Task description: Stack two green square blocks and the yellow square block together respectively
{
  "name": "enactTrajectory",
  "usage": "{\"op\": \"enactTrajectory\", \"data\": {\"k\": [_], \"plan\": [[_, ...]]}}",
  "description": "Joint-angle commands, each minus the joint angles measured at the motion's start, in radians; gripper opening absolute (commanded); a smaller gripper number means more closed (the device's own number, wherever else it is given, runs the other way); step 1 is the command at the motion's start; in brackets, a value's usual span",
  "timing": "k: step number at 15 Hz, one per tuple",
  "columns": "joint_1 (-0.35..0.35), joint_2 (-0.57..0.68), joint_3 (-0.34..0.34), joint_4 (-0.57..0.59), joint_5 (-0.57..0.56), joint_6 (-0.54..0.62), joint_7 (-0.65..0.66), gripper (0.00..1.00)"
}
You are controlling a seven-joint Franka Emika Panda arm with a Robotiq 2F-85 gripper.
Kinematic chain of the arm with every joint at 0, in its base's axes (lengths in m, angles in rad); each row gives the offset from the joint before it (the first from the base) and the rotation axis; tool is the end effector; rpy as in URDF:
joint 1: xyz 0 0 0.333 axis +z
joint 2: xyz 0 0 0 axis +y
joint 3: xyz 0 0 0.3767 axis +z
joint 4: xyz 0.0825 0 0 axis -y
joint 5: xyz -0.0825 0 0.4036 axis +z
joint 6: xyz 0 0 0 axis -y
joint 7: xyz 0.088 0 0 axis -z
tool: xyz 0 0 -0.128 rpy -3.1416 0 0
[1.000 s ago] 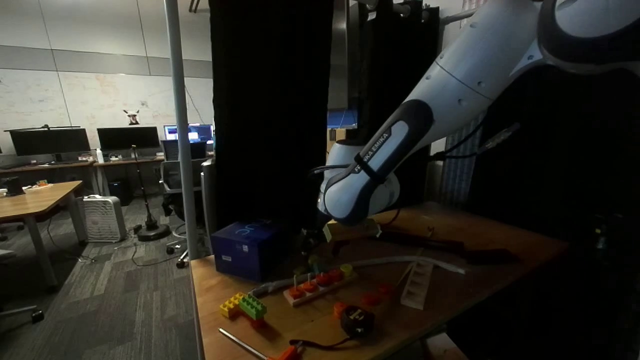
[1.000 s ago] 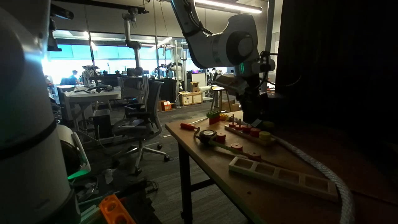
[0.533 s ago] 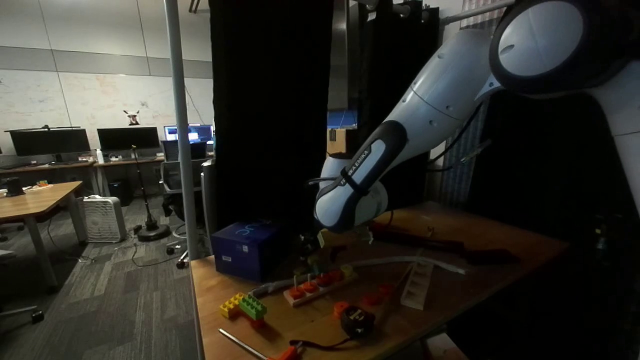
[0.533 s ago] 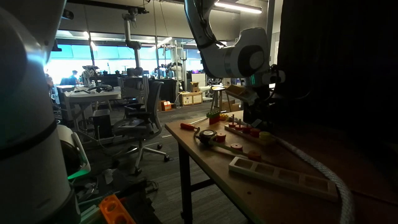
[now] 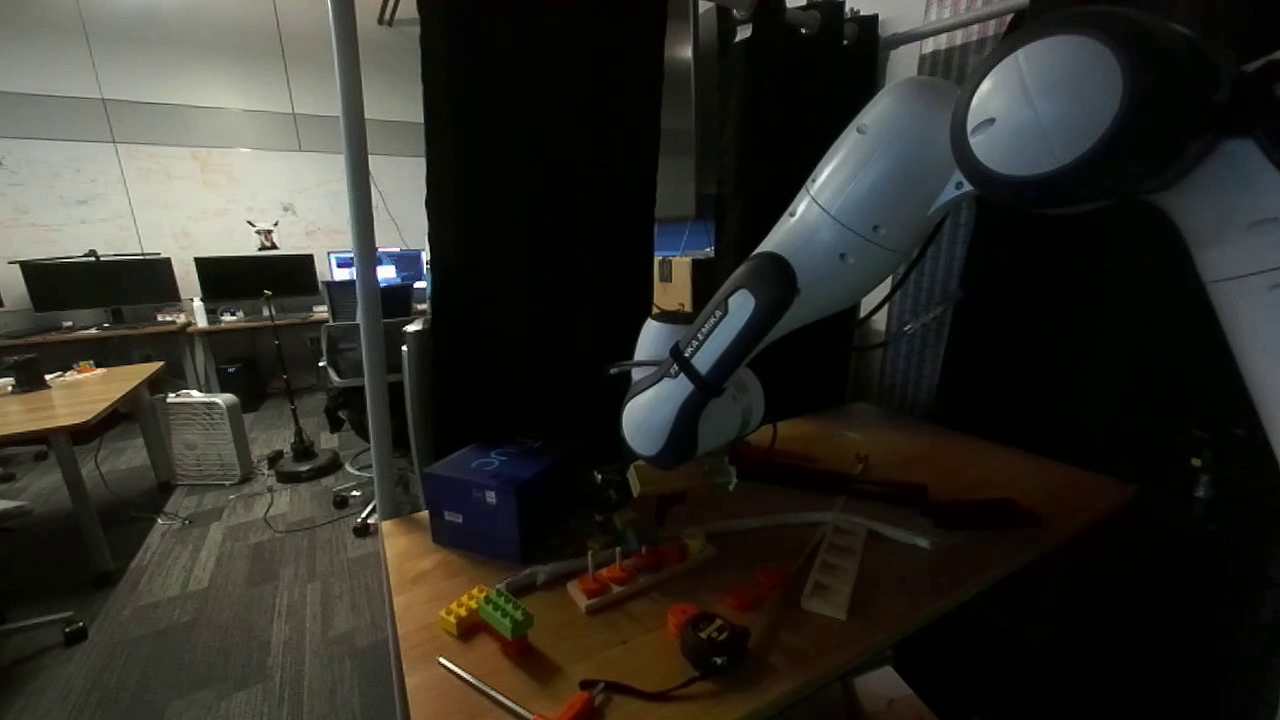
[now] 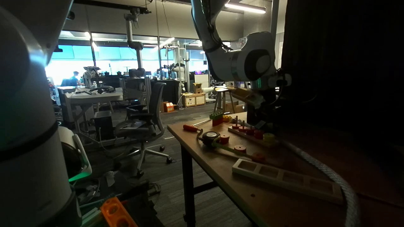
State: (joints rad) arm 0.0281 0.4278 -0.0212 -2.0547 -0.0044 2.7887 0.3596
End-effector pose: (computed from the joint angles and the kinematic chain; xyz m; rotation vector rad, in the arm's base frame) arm 0.6662 0.0056 0.2775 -3.0153 0.5262 -0.4675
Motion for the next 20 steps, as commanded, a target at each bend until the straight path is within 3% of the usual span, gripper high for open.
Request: {"op": "enactTrajectory", "data": {"k": [1, 10, 11, 13, 17, 20], "plan": [[0.041, -0.023, -0.029, 0.013, 0.019, -0.058, 0.011, 1.00], [0.058, -0.068, -0.045, 0.003, -0.003, -0.180, 0.039, 0.99], [0.059, -0.070, -0.047, 0.004, -0.007, -0.186, 0.040, 0.75], [0.058, -0.072, -0.048, 0.003, -0.008, -0.194, 0.039, 0.71], [0.058, -0.071, -0.049, 0.003, -0.009, -0.201, 0.038, 0.37], [0.058, -0.070, -0.050, 0.005, -0.010, -0.206, 0.038, 0.19]]}}
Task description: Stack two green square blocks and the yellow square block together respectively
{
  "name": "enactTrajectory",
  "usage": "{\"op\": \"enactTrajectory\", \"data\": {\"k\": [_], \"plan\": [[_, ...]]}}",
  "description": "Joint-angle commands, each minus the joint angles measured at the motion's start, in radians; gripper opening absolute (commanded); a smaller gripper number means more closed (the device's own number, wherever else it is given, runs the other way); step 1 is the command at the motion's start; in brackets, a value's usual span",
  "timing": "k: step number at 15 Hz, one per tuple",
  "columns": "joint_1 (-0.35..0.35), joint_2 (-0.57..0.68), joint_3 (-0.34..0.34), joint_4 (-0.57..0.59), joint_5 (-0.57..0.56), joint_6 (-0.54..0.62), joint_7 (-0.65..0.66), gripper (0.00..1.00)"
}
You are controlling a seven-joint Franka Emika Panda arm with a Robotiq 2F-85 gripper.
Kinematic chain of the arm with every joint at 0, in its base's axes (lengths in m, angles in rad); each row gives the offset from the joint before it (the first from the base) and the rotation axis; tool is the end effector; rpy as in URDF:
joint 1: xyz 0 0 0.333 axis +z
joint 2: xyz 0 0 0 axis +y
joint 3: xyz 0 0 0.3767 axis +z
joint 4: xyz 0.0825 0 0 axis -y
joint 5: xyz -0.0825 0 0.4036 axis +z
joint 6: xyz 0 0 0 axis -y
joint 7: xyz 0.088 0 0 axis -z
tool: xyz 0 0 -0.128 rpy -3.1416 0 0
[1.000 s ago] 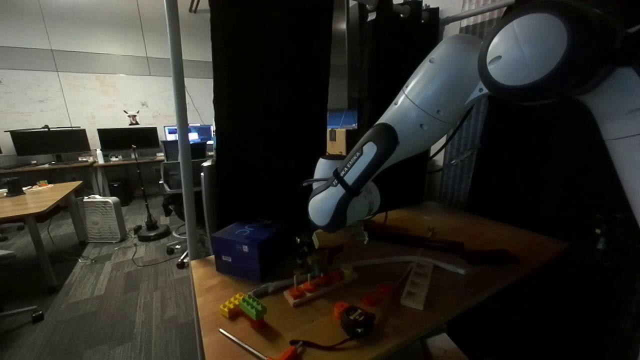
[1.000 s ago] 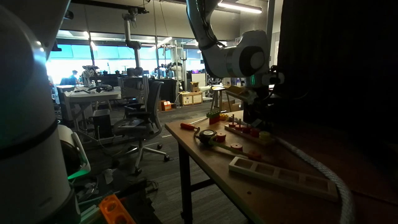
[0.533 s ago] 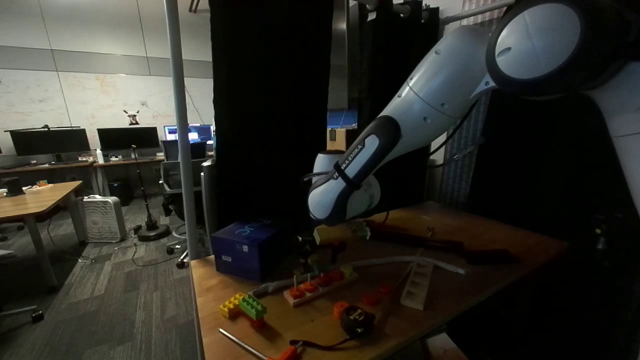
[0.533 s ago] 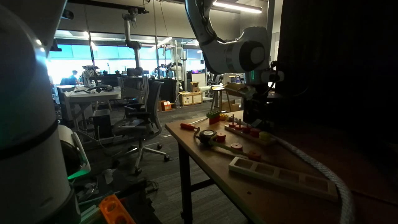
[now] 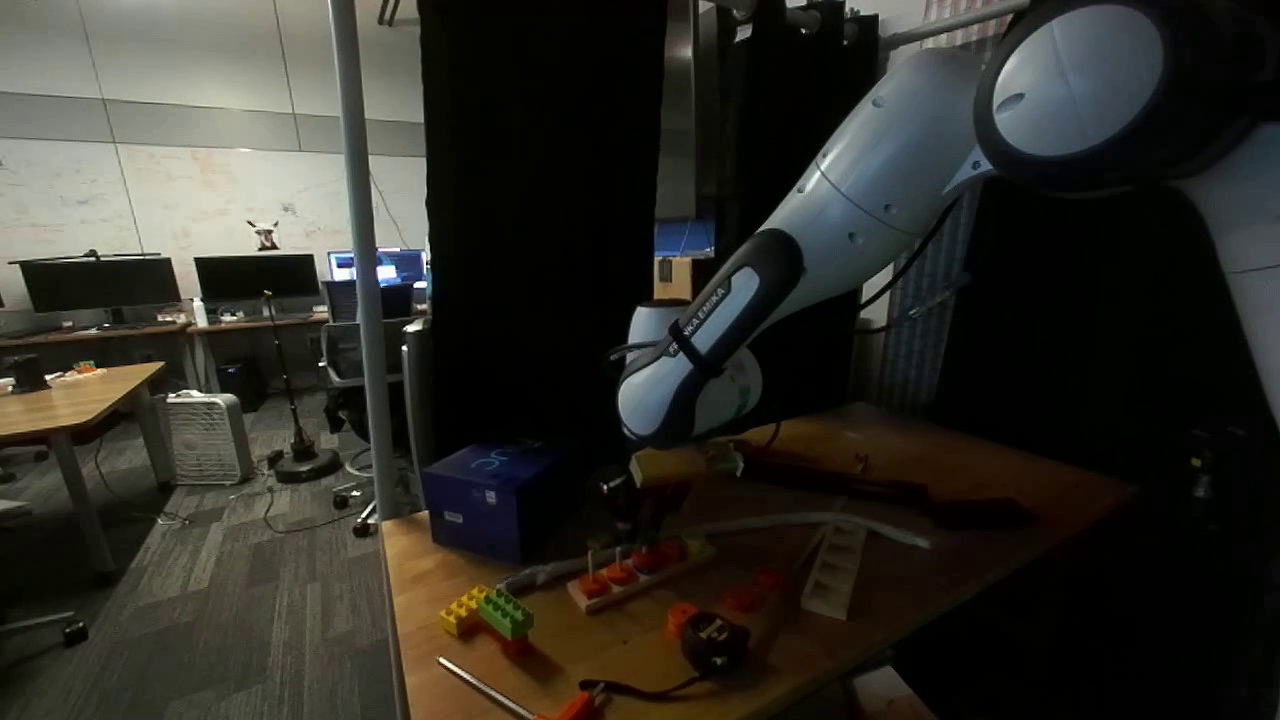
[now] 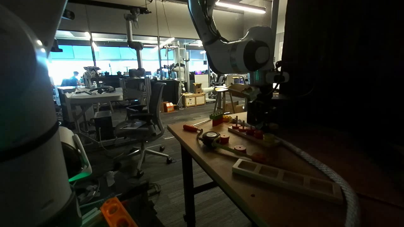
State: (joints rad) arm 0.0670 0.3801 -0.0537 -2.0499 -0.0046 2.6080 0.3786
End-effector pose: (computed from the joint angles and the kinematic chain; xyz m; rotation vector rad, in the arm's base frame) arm 0.6516 0.0104 0.2904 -3.0668 0.5516 -0.2803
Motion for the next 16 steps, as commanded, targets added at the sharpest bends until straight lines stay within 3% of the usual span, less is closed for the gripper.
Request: {"op": "enactTrajectory", "data": {"k": [1, 2, 10, 16], "plan": [[0.020, -0.026, -0.019, -0.001, -0.012, -0.030, 0.021, 0.17], [0.023, -0.031, -0.023, -0.003, -0.018, -0.035, 0.026, 0.22], [0.051, -0.175, -0.079, -0.062, -0.165, -0.091, 0.133, 0.21], [-0.003, -0.247, -0.092, -0.070, -0.261, -0.308, 0.185, 0.21]]}}
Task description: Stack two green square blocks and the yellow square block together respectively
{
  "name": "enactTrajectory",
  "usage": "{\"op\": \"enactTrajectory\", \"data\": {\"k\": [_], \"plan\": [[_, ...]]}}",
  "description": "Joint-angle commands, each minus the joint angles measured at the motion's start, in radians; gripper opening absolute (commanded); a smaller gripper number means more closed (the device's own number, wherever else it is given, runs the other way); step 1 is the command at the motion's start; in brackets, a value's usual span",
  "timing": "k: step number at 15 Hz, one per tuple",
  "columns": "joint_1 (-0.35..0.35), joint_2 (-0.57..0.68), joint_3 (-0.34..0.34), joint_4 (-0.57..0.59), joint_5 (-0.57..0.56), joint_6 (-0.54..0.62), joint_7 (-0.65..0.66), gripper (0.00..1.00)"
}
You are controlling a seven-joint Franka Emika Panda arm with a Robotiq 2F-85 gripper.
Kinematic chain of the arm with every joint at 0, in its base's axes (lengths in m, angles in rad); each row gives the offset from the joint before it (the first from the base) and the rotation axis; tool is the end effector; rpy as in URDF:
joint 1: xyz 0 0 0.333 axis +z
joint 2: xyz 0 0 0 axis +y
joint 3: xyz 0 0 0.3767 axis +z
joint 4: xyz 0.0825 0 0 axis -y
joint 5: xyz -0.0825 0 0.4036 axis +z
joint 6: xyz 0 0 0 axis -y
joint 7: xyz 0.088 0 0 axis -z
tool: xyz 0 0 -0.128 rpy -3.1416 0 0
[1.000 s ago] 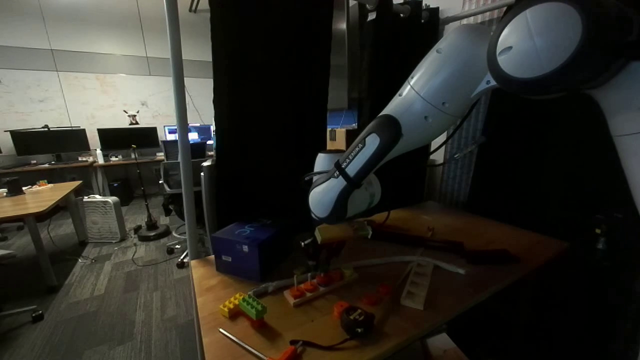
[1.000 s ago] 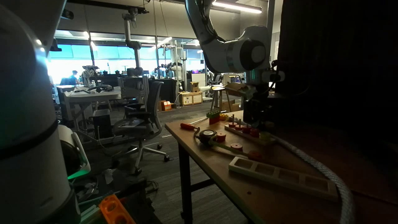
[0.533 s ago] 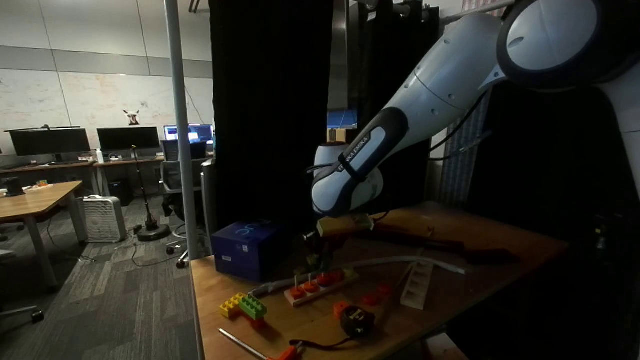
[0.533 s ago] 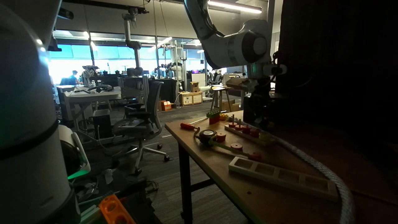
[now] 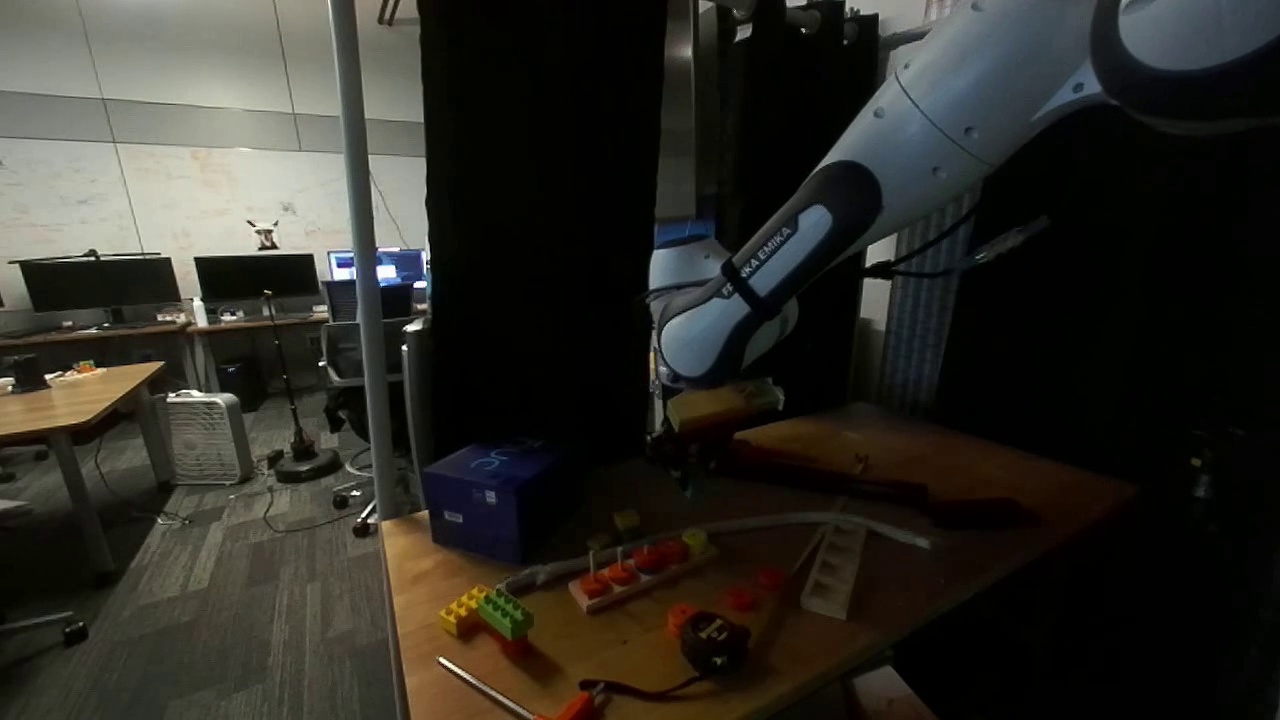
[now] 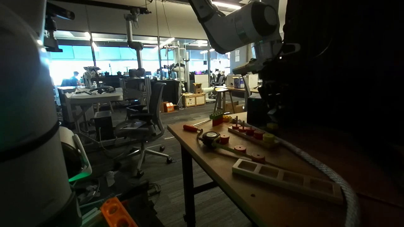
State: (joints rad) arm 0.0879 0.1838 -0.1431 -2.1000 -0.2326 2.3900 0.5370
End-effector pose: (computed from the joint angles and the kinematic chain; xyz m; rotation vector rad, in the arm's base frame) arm 0.6095 -0.0366 0.3704 2.9035 -0.6287 0.2218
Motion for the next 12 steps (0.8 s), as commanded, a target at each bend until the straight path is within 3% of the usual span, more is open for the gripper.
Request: {"op": "enactTrajectory", "data": {"k": [1, 7, 12], "plan": [[-0.037, -0.053, 0.000, -0.018, -0.022, -0.121, 0.014, 0.21], [-0.105, -0.019, 0.010, -0.008, 0.083, -0.197, -0.080, 0.21], [-0.149, 0.028, 0.009, -0.009, 0.198, -0.191, -0.173, 0.21]]}}
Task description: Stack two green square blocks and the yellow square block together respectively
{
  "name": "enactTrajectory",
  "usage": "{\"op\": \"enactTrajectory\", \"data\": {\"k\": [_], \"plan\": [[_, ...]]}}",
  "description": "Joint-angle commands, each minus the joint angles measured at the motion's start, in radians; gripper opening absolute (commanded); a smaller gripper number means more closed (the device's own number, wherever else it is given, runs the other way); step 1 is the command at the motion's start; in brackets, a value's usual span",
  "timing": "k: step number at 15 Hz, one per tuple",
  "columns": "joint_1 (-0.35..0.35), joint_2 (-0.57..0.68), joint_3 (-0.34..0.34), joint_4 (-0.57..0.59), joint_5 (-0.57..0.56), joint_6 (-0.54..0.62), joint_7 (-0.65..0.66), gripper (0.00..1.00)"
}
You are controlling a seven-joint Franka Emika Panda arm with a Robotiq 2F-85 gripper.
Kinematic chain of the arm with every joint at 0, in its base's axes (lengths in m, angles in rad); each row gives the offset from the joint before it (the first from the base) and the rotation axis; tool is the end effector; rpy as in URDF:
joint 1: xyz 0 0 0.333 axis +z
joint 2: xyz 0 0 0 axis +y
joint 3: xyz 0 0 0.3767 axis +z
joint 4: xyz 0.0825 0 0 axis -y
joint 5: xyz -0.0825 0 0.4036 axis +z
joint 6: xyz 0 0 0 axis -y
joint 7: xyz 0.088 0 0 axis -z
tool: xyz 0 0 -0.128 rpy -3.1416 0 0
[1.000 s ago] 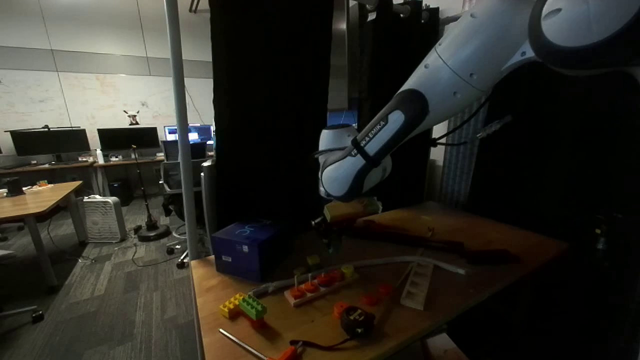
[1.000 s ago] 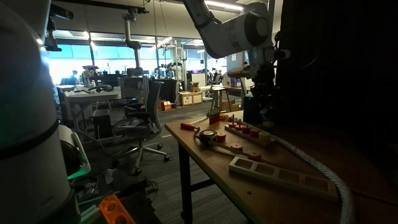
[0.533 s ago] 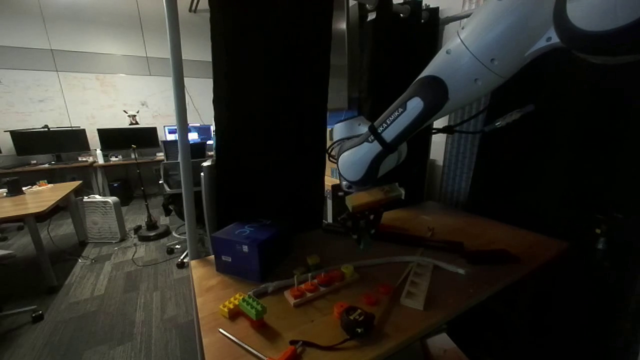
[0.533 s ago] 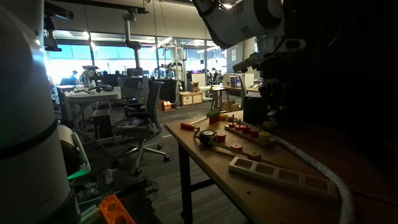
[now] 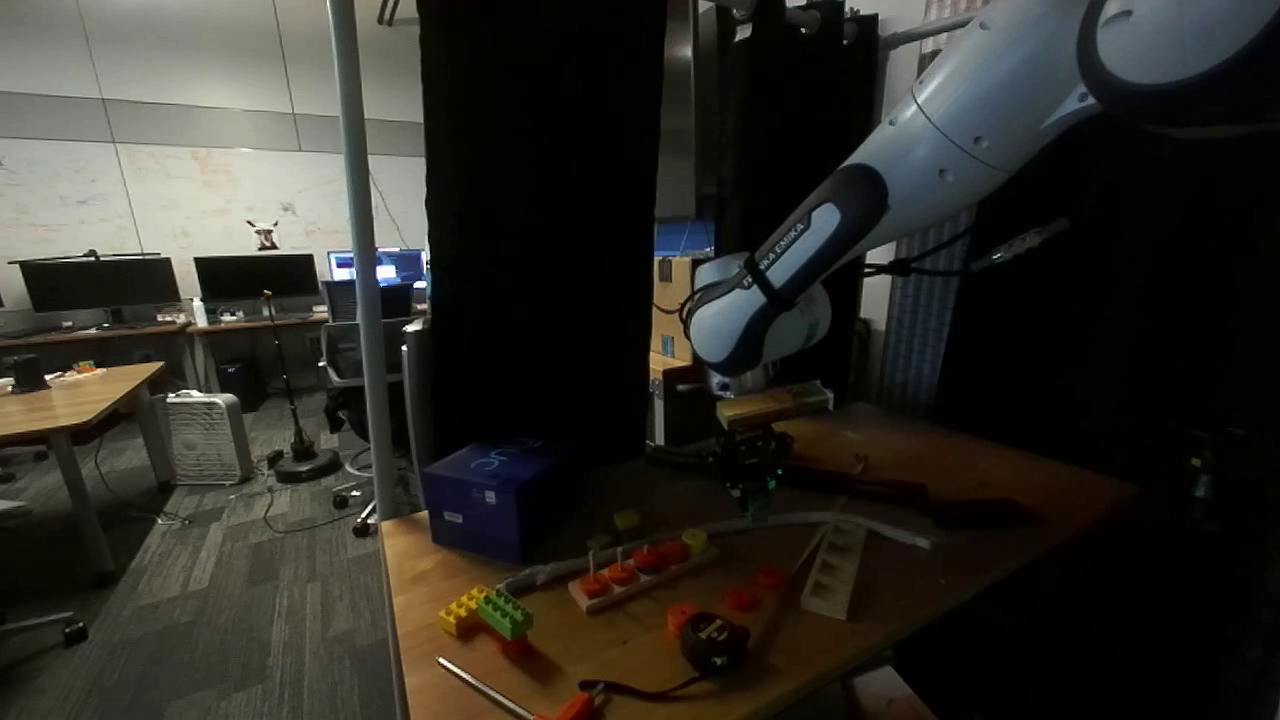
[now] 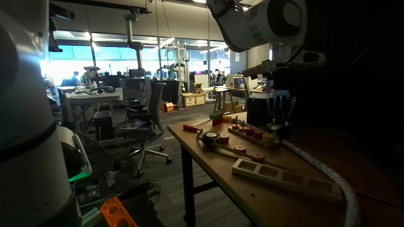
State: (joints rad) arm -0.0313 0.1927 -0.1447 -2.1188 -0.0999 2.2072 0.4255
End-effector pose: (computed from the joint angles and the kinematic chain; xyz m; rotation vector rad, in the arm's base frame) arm 0.5714 -0.1050 0.3405 2.9135 -0.8012 -0.1349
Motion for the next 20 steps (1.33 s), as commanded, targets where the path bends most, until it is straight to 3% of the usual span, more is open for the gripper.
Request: {"op": "enactTrajectory", "data": {"k": [1, 15, 16, 18, 20], "plan": [[-0.036, 0.031, 0.010, 0.013, 0.080, -0.008, -0.076, 0.21], [-0.081, 0.137, 0.006, 0.056, 0.173, -0.030, -0.153, 0.22], [-0.083, 0.140, 0.005, 0.058, 0.180, -0.033, -0.151, 0.57], [-0.086, 0.146, 0.005, 0.062, 0.190, -0.040, -0.151, 0.64], [-0.089, 0.152, 0.004, 0.065, 0.198, -0.044, -0.151, 0.81]]}}
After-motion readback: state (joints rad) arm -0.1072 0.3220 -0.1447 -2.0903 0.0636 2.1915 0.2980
